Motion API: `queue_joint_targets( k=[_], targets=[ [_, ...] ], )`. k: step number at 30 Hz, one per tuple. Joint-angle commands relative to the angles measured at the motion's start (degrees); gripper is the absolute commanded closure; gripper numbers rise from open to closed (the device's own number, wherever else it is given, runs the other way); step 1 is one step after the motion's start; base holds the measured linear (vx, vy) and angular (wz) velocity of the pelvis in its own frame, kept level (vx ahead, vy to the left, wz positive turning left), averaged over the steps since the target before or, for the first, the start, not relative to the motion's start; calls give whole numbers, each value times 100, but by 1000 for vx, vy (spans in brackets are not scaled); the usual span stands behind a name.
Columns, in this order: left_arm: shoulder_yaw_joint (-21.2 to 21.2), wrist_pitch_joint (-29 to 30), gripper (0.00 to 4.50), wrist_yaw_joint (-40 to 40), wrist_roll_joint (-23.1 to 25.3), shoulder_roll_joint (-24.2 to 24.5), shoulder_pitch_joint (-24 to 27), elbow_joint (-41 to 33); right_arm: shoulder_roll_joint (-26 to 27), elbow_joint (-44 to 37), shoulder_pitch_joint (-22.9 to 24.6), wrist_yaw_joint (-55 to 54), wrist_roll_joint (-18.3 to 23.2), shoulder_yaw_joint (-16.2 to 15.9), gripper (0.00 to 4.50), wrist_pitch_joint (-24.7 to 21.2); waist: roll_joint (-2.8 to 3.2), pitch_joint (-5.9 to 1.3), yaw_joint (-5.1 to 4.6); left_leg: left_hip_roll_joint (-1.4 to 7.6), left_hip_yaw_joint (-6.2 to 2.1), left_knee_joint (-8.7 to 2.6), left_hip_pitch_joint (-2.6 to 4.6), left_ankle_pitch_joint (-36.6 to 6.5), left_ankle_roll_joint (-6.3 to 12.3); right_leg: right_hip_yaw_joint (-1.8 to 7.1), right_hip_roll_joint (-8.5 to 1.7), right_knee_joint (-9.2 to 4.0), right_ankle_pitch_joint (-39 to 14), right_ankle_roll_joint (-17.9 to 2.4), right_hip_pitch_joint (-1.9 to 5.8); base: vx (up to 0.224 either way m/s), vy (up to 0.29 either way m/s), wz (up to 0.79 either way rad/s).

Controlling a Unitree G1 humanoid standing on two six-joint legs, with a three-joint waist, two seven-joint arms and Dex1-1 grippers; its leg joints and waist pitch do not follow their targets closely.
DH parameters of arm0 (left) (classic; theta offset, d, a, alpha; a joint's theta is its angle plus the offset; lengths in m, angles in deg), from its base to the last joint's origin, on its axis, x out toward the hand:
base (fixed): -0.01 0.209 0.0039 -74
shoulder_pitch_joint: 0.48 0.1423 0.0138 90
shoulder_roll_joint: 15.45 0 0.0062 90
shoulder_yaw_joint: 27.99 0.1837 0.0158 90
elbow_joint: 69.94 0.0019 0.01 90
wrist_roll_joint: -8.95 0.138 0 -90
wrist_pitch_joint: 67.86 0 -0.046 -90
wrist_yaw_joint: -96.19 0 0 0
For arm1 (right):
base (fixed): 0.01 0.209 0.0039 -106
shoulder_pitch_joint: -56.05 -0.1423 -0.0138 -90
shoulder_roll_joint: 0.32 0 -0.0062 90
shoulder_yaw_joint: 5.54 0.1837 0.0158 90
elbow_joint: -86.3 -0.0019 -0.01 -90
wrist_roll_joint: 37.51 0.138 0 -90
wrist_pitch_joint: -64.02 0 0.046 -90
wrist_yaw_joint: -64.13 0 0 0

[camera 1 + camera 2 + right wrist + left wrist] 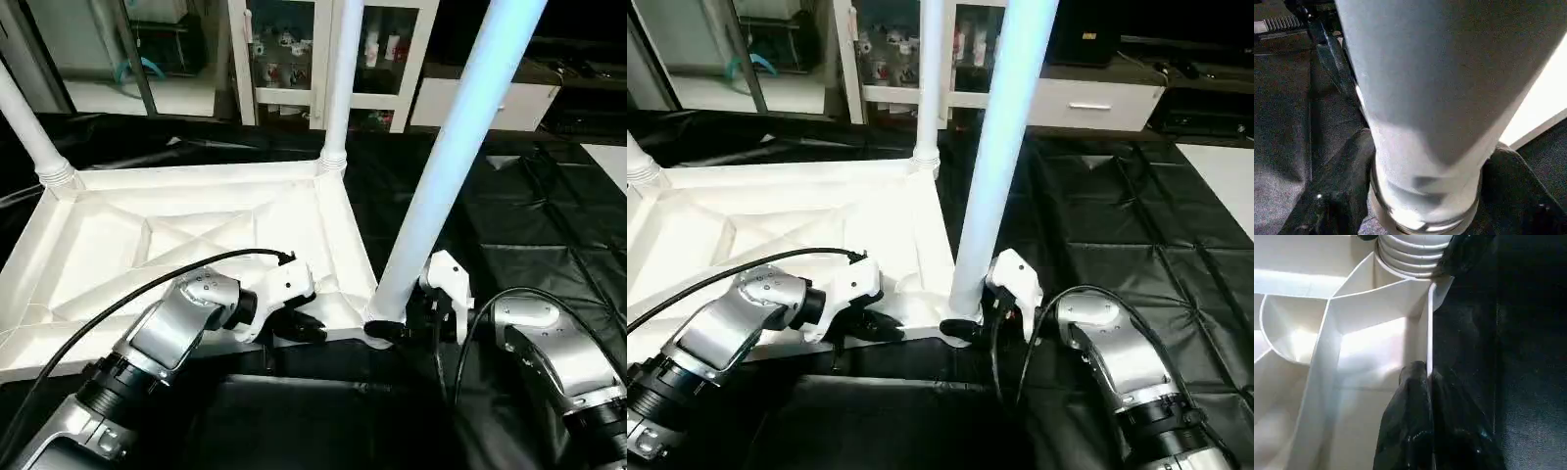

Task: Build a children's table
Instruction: Rotate leg to tighten

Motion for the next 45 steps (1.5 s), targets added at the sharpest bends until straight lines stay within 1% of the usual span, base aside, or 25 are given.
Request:
queue_joint_targets(
  k=[1, 7, 9, 11, 13, 14, 15, 18, 19, 20, 22, 23, 25, 26, 27, 29, 30, 31, 32, 35, 37, 38, 39, 40, 45],
  targets=[
    [261, 91, 450, -142, -25, -75, -1, 12, -36, 69, -106, -21, -21, 51, 164, 56, -33, -356, 4, 269, -102, -445, 131, -912, 350, 95, -135, -327, -412, -1517, 224, 0, 0, 0],
    [227, 122, 450, -76, -53, -170, -43, 59, 18, 139, -112, -224, -44, 147, 178, 11, -22, -352, -1, 266, -107, -454, 132, -1007, 300, 89, -128, -336, -459, -1518, 228, 0, 0, 0],
    [161, 138, 450, 83, -51, -303, -101, 167, 113, 255, -158, -582, -138, 246, 179, -28, -13, -349, -5, 262, -105, -458, 132, -1053, 271, 90, -125, -346, -522, -1504, 223, 0, 0, 0],
    [-42, 65, 450, 577, -1, -635, -260, 541, 471, 496, -274, -1575, -318, 507, 179, -177, -1, -342, -28, 247, -108, -475, 133, -1215, 148, 86, -123, -371, -737, -1481, 208, 0, 0, 0],
    [-309, 0, 450, 1132, 5, -1016, -472, 1037, 935, 543, -325, -2535, -405, 748, 180, -402, -13, -330, -53, 223, -106, -486, 129, -1372, -10, 89, -117, -414, -1100, -1357, 187, 0, 0, 0],
    [-309, 0, 450, 1132, 5, -1016, -472, 1037, 935, 543, -325, -2535, -405, 748, 180, -402, -18, -338, -60, 219, -132, -503, 124, -1474, -124, 81, -135, -431, -1349, -1242, 196, 0, 0, 0],
    [-309, 0, 450, 1132, 5, -1016, -472, 1037, 935, 543, -325, -2535, -405, 748, 180, -402, -30, -356, -63, 232, -153, -512, 118, -1501, -142, 72, -144, -428, -1372, -1154, 220, 0, 0, 0],
    [-630, -139, 450, 1761, -47, -1457, -762, 1598, 1451, 548, -321, -3455, -540, 880, 180, -562, -13, -359, -81, 217, -125, -491, 126, -1379, -75, 90, -119, -439, -1117, -1143, 170, 0, 0, 0],
    [-712, -175, 450, 1933, -59, -1571, -849, 1746, 1598, 562, -318, -3714, -607, 887, 180, -562, 7, -360, -96, 205, -121, -489, 120, -1286, -84, 88, -108, -436, -995, -1149, 173, 0, 0, 0],
    [-782, -221, 450, 2114, -55, -1673, -933, 1896, 1766, 585, -317, -4053, -716, 896, 180, -518, -5, -360, -104, 196, -119, -480, 100, -1222, -88, 89, -107, -423, -947, -1150, 173, 0, 0, 0],
    [-855, -285, 450, 2334, -29, -1763, -1012, 2056, 1971, 625, -315, -4466, -829, 918, 180, -516, -5, -375, -83, 201, -123, -475, 113, -1153, -67, 87, -118, -415, -865, -1164, 184, 0, 0, 0],
    [-882, -392, 450, 2558, 51, -1814, -1088, 2227, 2219, 711, -329, -5090, -1067, 919, 180, -612, 27, -382, -88, 183, -118, -471, 112, -1011, -52, 80, -99, -409, -728, -1166, 191, 0, 0, 0],
    [-957, -512, 450, 2775, 128, -1886, -1165, 2427, 2480, 842, -354, -5526, -1238, 873, 181, -687, 42, -385, -80, 192, -121, -475, 107, -955, -2, 82, -110, -398, -625, -1158, 204, 0, 0, 0],
    [-1006, -596, 450, 2850, 150, -1940, -1206, 2541, 2661, 946, -370, -5830, -1304, 829, 181, -637, 98, -380, -80, 189, -124, -481, 112, -1004, 9, 81, -106, -404, -647, -1154, 193, 0, 0, 0],
    [-1018, -617, 450, 2834, 147, -1954, -1208, 2551, 2791, 973, -390, -5861, -1239, 792, 181, -522, 55, -368, -97, 188, -115, -495, 119, -1160, -17, 79, -99, -437, -842, -1109, 179, 0, 0, 0],
    [-1007, -652, 450, 2802, 151, -1958, -1218, 2587, 2841, 890, -419, -5768, -1204, 796, 181, -367, 60, -359, -87, 194, -122, -517, 121, -1394, -41, 85, -119, -466, -1188, -1002, 180, 0, 0, 0],
    [-994, -673, 450, 2796, 159, -1952, -1221, 2605, 2838, 819, -431, -5745, -1251, 780, 181, -276, 9, -362, -95, 202, -122, -521, 121, -1488, -45, 85, -120, -485, -1344, -920, 175, 0, 0, 0],
    [-975, -685, 450, 2729, 154, -1912, -1198, 2568, 2830, 715, -434, -5504, -1141, 775, 181, -197, 30, -362, -82, 201, -128, -520, 121, -1482, -45, 88, -125, -474, -1372, -894, 173, 0, 0, 0],
    [-969, -676, 450, 2676, 144, -1869, -1162, 2518, 2790, 605, -415, -5379, -1098, 772, 125, -105, 41, -362, -68, 204, -126, -520, 121, -1440, -18, 94, -134, -478, -1365, -860, 167, 0, 0, 0],
    [-882, -671, 450, 2467, 159, -1710, -1045, 2354, 2624, 343, -348, -5064, -975, 768, 105, -70, 66, -368, -59, 207, -132, -514, 89, -1250, 54, 90, -123, -450, -1023, -858, 201, 0, 0, 0],
    [-842, -633, 450, 2276, 148, -1564, -916, 2123, 2370, 127, -290, -4707, -773, 848, 76, -288, 113, -382, -85, 202, -150, -515, 50, -1063, 101, 79, -122, -406, -710, -913, 242, 0, 0, 0],
    [-843, -635, 450, 2211, 137, -1500, -871, 2043, 2309, 56, -274, -4598, -710, 853, 68, -369, 92, -388, -104, 205, -141, -497, 60, -1002, 159, 73, -108, -400, -528, -984, 238, 0, 0, 0],
    [-852, -546, 450, 2091, 96, -1389, -800, 1859, 2157, -88, -266, -4362, -558, 909, 64, -531, 124, -386, -116, 206, -136, -490, 67, -983, 187, 78, -105, -392, -431, -1080, 235, 0, 0, 0],
    [-860, -491, 450, 2025, 70, -1329, -766, 1761, 2078, -161, -268, -4235, -474, 942, 57, -610, 109, -397, -114, 208, -136, -479, 61, -931, 246, 74, -111, -374, -315, -1157, 264, 0, 0, 0],
    [-722, -364, 450, 1431, -40, -925, -585, 1368, 1186, -93, -404, -2664, -145, 925, 45, -413, 124, -390, -101, 231, -113, -459, 95, -1016, 317, 72, -107, -371, -338, -1394, 250, 0, 0, 0]
  ],
)
